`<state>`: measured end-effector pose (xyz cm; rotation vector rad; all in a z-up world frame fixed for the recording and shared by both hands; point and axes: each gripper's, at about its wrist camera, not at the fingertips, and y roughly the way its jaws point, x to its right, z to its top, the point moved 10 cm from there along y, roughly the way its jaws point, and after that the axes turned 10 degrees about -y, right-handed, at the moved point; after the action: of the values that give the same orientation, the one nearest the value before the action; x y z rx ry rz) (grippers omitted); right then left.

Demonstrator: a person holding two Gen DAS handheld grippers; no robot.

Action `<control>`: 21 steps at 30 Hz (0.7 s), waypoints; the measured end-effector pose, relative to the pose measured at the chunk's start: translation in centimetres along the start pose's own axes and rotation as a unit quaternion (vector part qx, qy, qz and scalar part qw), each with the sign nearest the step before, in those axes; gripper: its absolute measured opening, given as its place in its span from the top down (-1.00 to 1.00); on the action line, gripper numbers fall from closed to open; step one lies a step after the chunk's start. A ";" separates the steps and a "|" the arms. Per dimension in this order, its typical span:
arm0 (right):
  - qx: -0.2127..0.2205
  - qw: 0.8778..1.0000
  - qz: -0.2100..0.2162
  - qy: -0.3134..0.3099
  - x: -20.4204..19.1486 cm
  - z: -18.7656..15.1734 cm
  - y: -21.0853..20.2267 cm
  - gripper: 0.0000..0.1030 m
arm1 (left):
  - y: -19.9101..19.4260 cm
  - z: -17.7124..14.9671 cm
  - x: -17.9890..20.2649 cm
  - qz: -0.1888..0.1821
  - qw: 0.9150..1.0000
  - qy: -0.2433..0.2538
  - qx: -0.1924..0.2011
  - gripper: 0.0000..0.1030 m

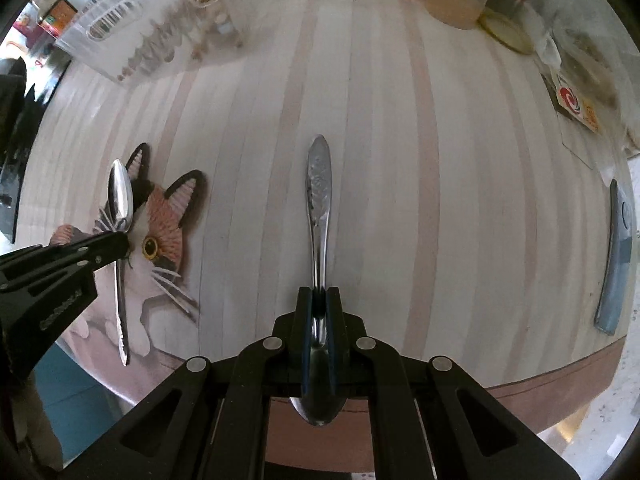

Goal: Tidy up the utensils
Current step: 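Grasp a metal spoon with the left gripper while the right gripper grasps another spoon, then carry both spoons over the clear basket and open both grippers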

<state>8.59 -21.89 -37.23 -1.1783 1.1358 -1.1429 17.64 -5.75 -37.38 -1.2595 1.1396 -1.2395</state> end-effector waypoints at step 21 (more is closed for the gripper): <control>0.000 0.999 -0.031 -0.005 -0.8 5.9 1.7 0.87 | 0.1 1.6 -0.2 0.031 0.997 0.070 0.002 0.93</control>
<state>14.44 -20.59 -38.59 -1.2264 1.0977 -1.1829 19.21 -5.52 -37.46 -1.1397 1.2658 -1.2986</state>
